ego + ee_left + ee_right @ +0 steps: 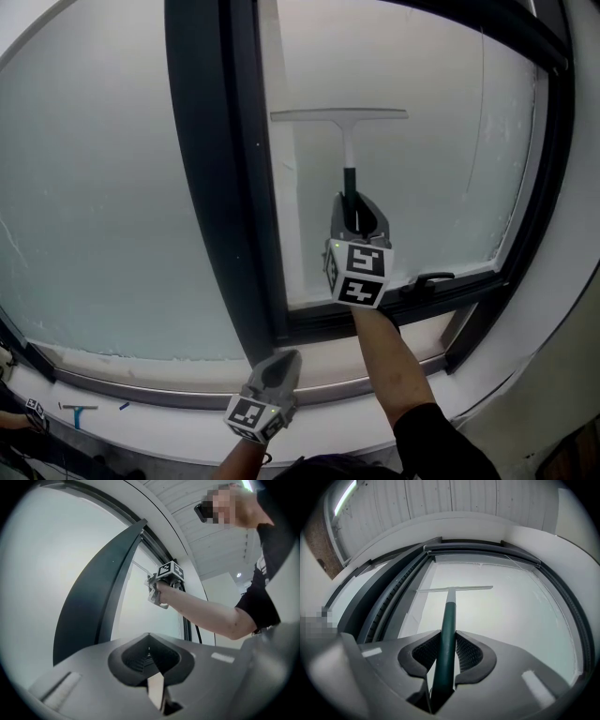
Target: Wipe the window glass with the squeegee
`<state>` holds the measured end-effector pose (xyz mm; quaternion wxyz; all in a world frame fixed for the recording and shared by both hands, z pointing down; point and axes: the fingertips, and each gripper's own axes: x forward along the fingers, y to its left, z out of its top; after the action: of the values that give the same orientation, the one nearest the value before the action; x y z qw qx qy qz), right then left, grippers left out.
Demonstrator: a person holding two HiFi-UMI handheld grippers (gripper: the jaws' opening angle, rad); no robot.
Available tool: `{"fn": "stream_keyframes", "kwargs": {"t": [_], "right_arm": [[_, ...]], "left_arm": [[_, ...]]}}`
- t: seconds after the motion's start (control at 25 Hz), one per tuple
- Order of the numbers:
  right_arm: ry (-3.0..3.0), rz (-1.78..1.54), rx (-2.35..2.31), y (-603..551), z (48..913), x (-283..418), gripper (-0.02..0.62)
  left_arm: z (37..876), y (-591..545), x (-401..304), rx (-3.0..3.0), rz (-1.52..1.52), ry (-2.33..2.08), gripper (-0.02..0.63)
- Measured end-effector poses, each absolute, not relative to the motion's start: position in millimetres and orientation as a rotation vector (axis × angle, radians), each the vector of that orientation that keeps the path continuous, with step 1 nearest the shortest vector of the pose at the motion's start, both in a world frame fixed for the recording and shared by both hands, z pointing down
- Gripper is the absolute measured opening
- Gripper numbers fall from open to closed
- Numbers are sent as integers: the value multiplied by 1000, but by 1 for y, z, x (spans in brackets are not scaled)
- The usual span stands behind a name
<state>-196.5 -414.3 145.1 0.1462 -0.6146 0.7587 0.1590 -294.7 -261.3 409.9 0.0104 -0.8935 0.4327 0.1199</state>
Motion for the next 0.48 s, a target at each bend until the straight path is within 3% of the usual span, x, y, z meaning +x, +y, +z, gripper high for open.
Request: {"fn": "stream_keyframes", "kwargs": {"t": [0.48], "right_arm": [[2229, 433, -1773, -402, 180, -197, 94]], "left_arm": [[428, -254, -293, -2795, 295, 1355, -2]]}}
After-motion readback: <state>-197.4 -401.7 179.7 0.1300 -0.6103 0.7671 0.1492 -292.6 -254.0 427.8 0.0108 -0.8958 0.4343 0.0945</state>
